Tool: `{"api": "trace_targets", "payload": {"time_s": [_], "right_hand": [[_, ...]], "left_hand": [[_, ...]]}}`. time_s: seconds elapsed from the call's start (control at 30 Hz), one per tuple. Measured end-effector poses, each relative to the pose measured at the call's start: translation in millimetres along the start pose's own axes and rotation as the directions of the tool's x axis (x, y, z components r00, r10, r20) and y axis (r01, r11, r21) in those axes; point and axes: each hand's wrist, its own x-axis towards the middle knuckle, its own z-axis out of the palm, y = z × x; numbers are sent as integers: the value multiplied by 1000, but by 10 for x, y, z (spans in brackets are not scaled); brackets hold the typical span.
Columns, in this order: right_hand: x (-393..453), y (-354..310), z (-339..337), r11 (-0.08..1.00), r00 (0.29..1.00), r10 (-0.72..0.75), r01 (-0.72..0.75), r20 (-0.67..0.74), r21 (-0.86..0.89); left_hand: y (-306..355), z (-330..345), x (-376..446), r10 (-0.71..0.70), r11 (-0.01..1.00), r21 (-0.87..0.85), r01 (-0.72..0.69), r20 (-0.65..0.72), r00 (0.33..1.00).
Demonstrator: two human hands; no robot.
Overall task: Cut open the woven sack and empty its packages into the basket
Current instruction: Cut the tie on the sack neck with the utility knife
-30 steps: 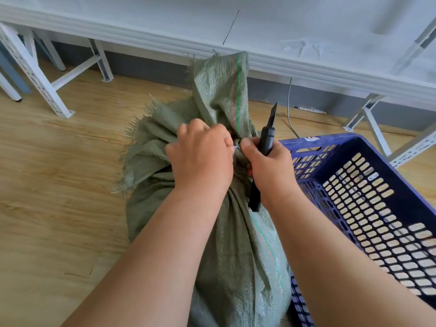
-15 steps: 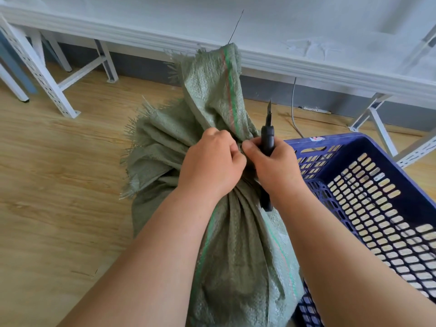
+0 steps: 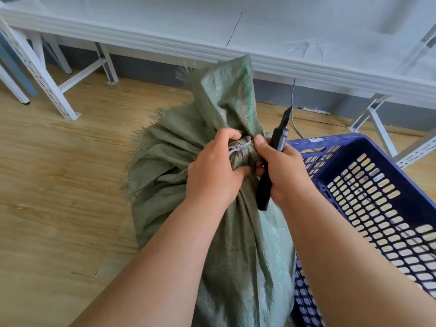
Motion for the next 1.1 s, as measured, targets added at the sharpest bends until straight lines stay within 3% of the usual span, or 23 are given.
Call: {"api": "trace_targets", "payload": {"time_s": [0.17,0.33,0.4,0.5,0.6,0.83,1.1], "right_hand": [[-36,-60,-84,966,996,-3,25,84,-258],[-30,-141,-113,991,991,68,-54,112,-125],[-57,-144,-163,980,991,39,-13,126,-197],[-115,-141,-236,904,996,-55,79,69,-421],[-219,-151,-402,835,984,-168,171,53,-523],[-496,-141,-823,767,973,-130,219,189,-603],[-473,-53,-886,678,969,-131,243,211,-694]], "left_hand": [[-53,12,39,-62,998,-10,62,-102,993],[22,47,15,71,996,60,-69,-31,997],[12,44,31,87,991,99,-90,36,996],[-32,77,106,39,993,112,-46,63,997],[5,140,113,55,993,106,-59,41,998],[147,293,48,64,993,102,-63,-16,998],[215,319,48,59,994,100,-55,-39,997]]}}
